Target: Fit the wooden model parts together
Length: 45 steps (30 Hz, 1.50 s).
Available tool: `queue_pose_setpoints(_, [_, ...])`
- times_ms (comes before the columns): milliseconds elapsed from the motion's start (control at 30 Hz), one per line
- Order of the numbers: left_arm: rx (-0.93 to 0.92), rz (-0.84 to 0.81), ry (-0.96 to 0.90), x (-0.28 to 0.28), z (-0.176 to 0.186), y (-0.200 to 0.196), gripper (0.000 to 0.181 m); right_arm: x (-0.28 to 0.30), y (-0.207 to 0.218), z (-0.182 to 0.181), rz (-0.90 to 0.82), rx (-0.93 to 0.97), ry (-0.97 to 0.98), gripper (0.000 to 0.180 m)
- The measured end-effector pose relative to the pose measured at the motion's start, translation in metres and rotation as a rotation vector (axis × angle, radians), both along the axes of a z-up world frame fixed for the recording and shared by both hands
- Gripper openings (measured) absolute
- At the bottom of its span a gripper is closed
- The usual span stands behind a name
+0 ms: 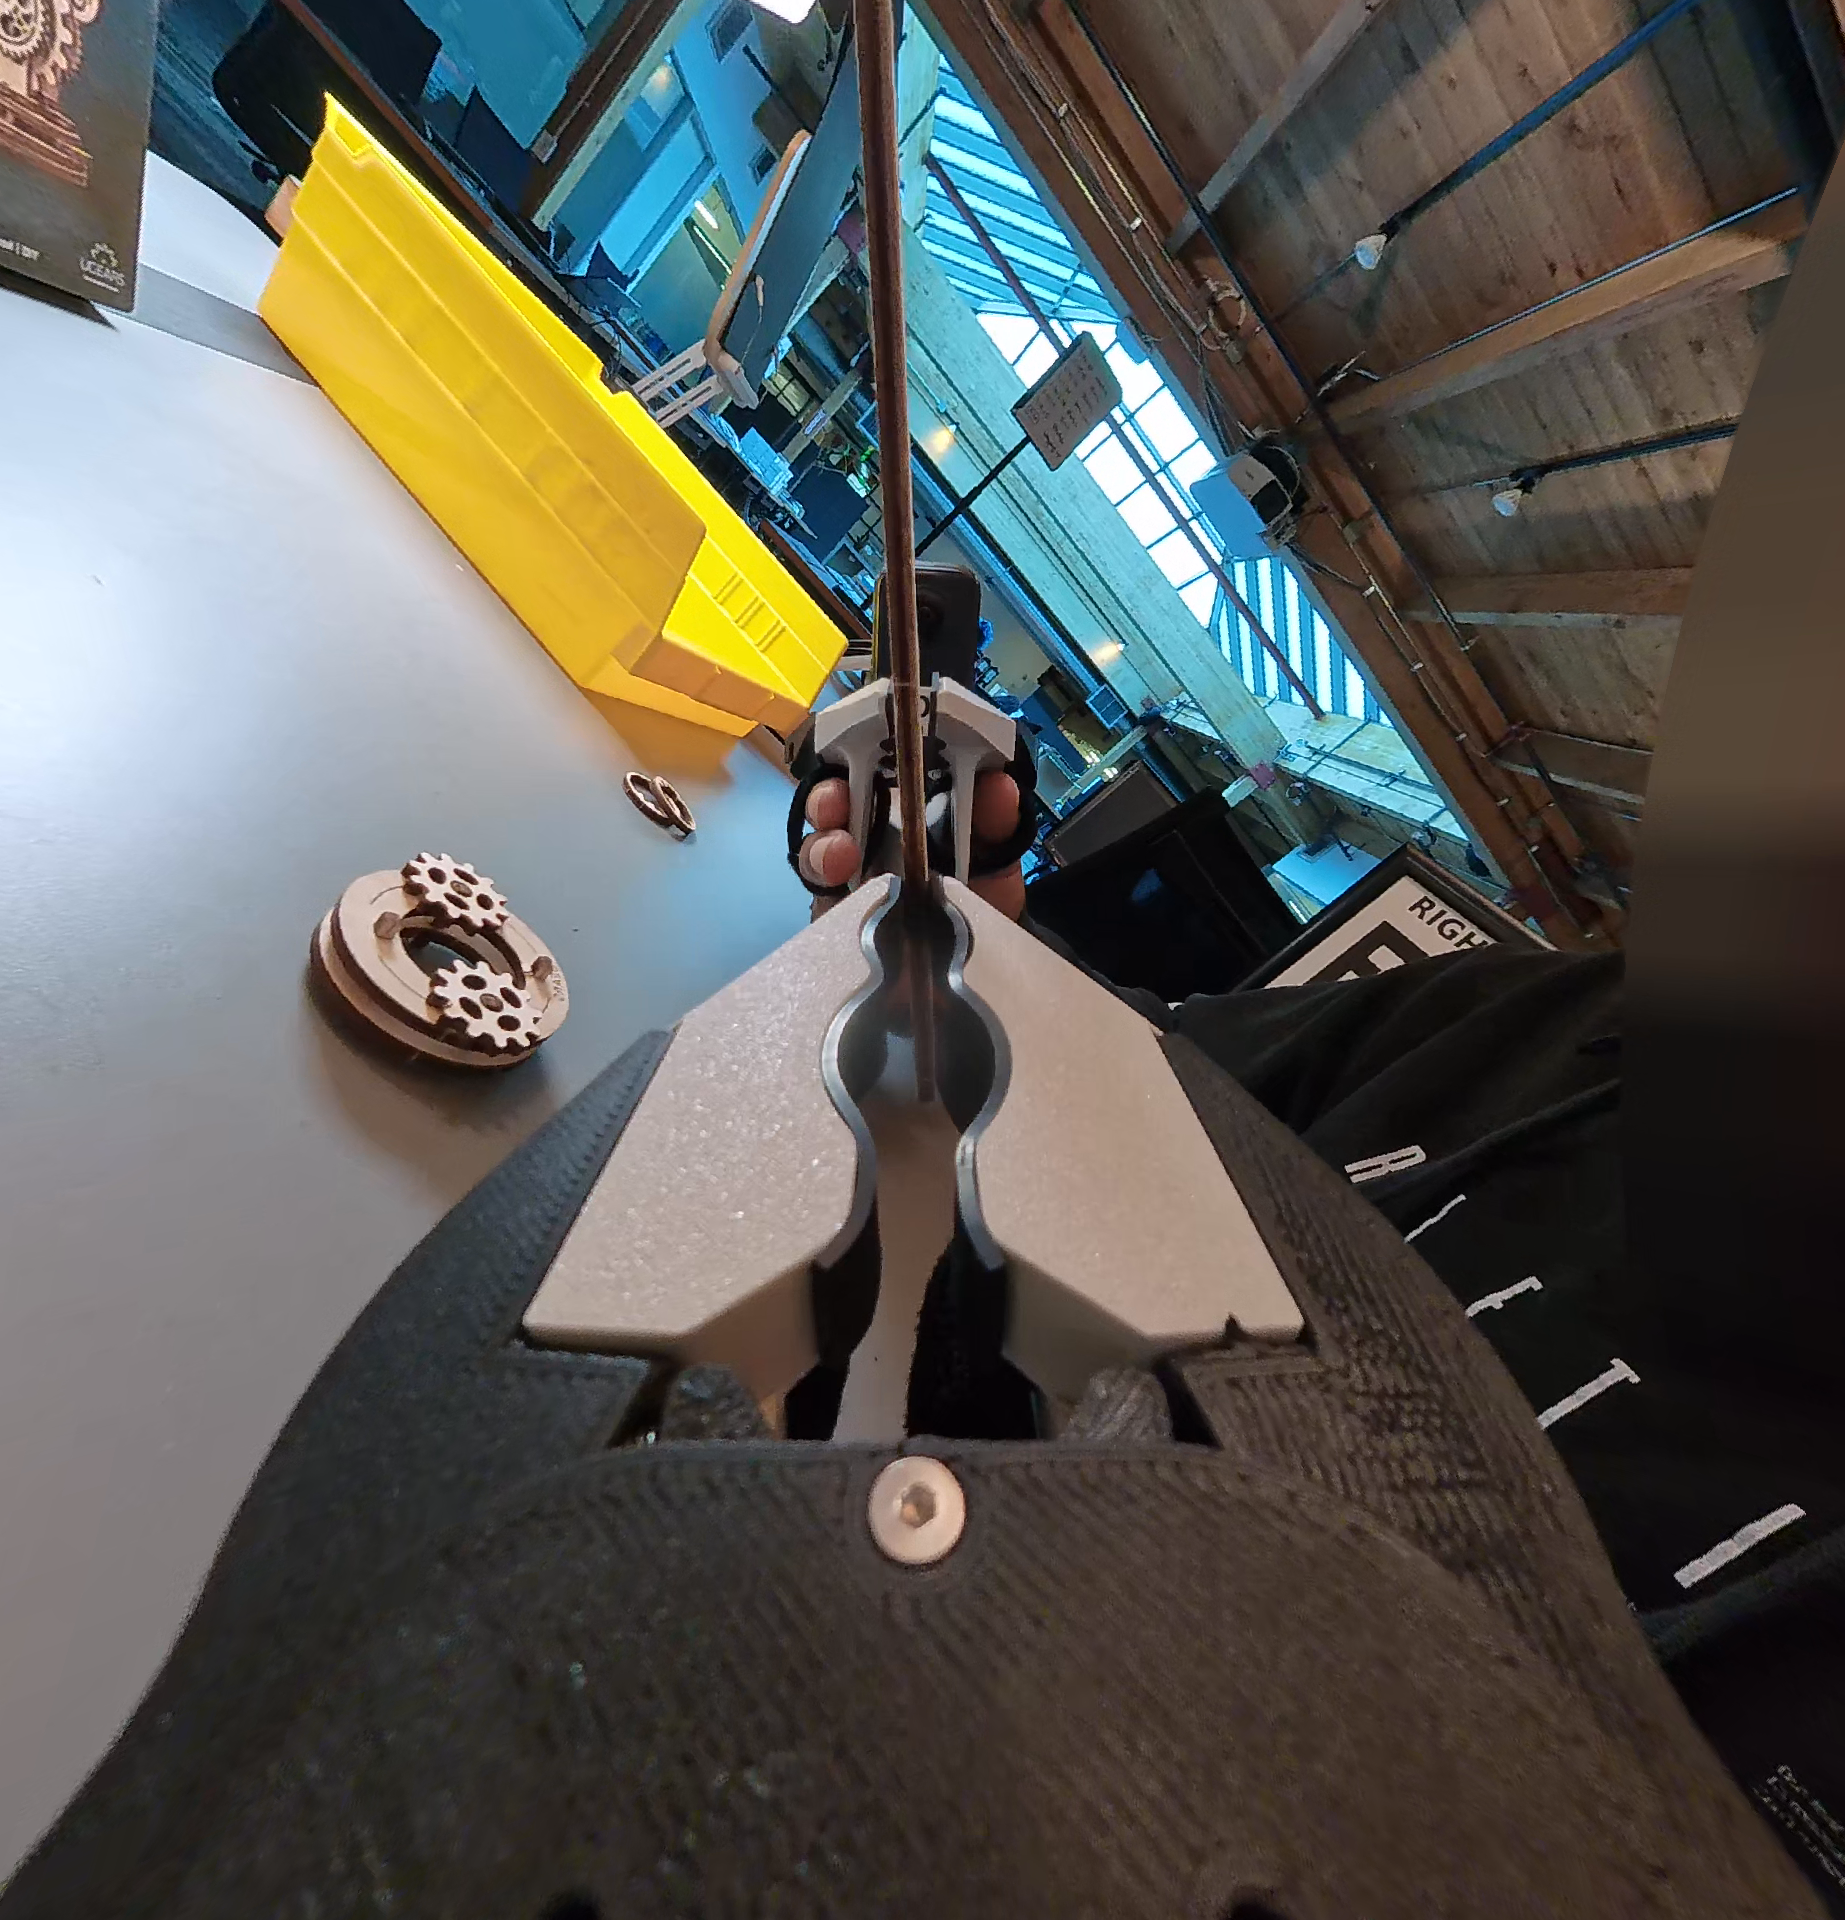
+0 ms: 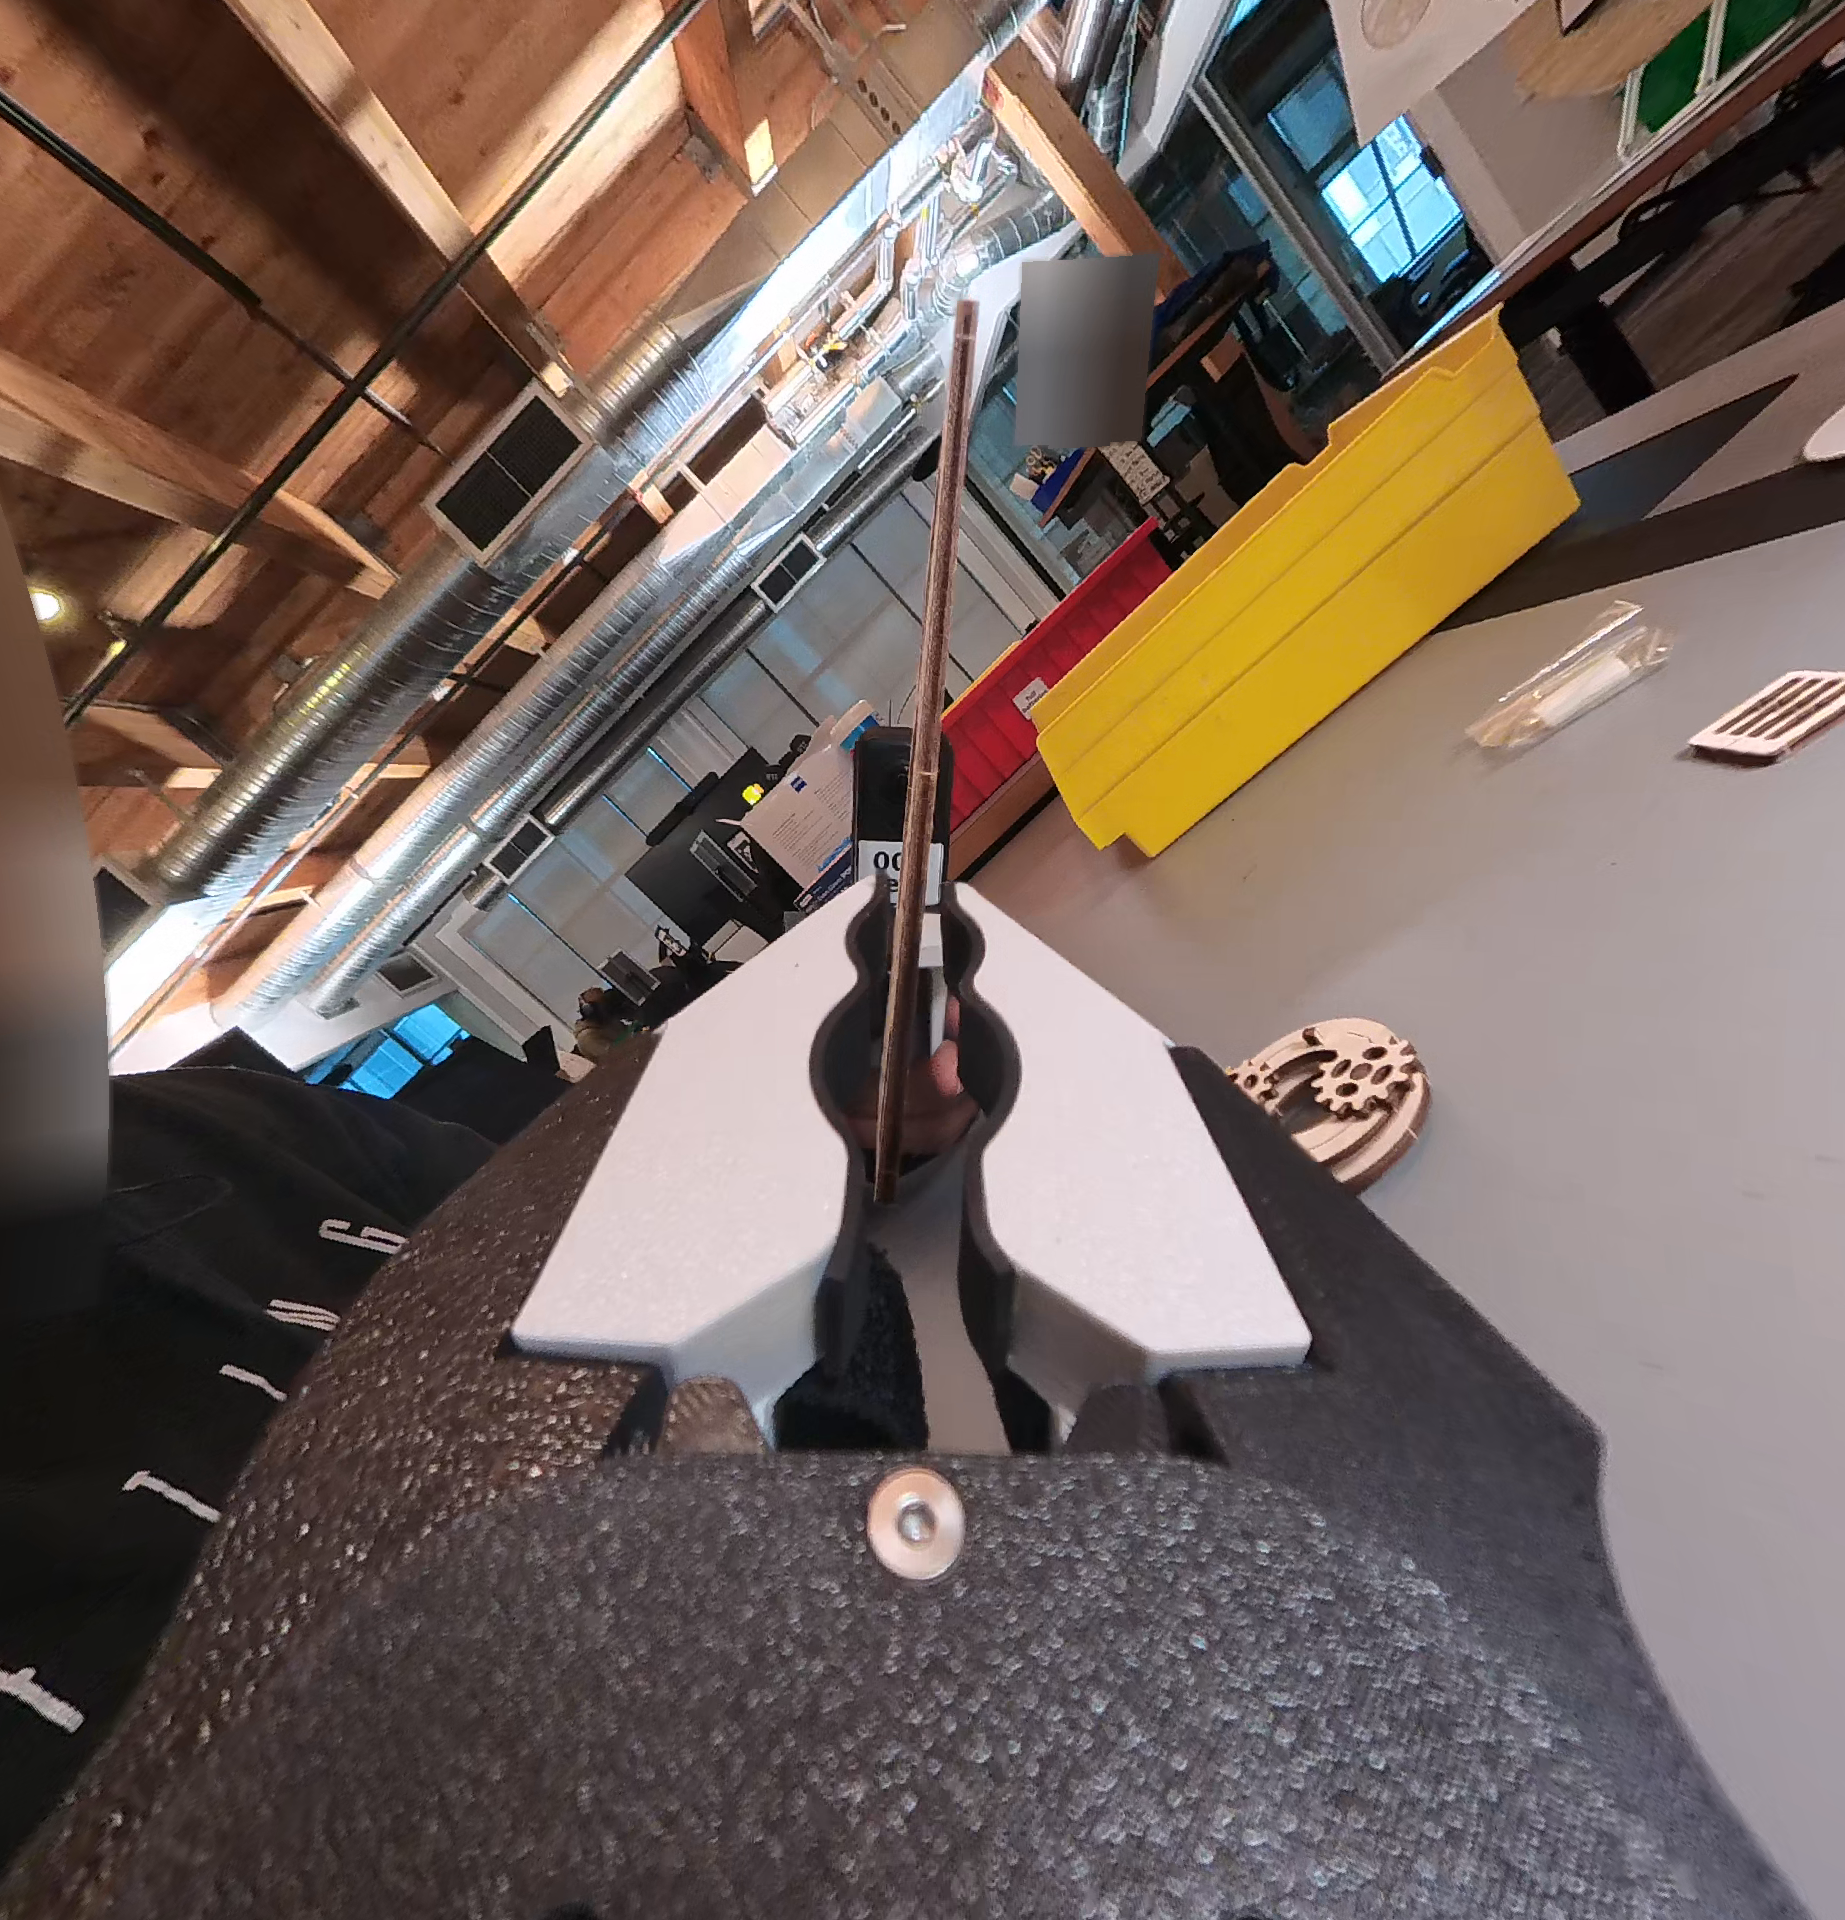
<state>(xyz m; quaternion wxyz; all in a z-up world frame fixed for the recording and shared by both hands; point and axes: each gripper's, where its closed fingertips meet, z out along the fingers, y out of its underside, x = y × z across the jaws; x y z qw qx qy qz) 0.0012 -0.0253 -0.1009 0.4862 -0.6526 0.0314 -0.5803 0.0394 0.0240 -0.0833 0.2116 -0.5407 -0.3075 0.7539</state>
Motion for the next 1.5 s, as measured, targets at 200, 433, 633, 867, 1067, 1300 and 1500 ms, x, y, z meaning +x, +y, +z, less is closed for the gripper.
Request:
queue_pose_setpoints(200, [0.047,-0.001,0.019,0.003,0.003,-0.003,0.001,0.005,0.003,0.012,-0.064,0.083,0.051,0.006])
queue_pose_setpoints(433, [0.095,-0.023,0.049,0.009,0.006,-0.008,0.002,0.009,-0.004,0.023,-0.138,0.277,0.075,0.006])
queue_pose_setpoints(633, [0.079,-0.033,0.069,0.012,0.002,-0.008,0.002,0.008,-0.001,0.017,-0.143,0.275,0.050,0.005])
queue_pose_setpoints(867, [0.055,-0.033,0.063,0.011,0.000,-0.006,0.002,0.006,0.001,0.012,-0.144,0.267,0.024,0.003])
queue_pose_setpoints(1067, [0.027,-0.038,0.032,0.009,-0.001,-0.005,0.001,0.005,0.002,0.010,-0.146,0.263,0.012,0.003])
queue_pose_setpoints(1300, [0.007,-0.036,-0.005,0.006,-0.001,-0.003,0.001,0.004,0.003,0.007,-0.150,0.272,-0.004,0.005])
queue_pose_setpoints(1500, [-0.009,-0.041,-0.034,0.005,-0.001,-0.003,0.001,0.003,0.002,0.006,-0.146,0.278,-0.009,0.005])
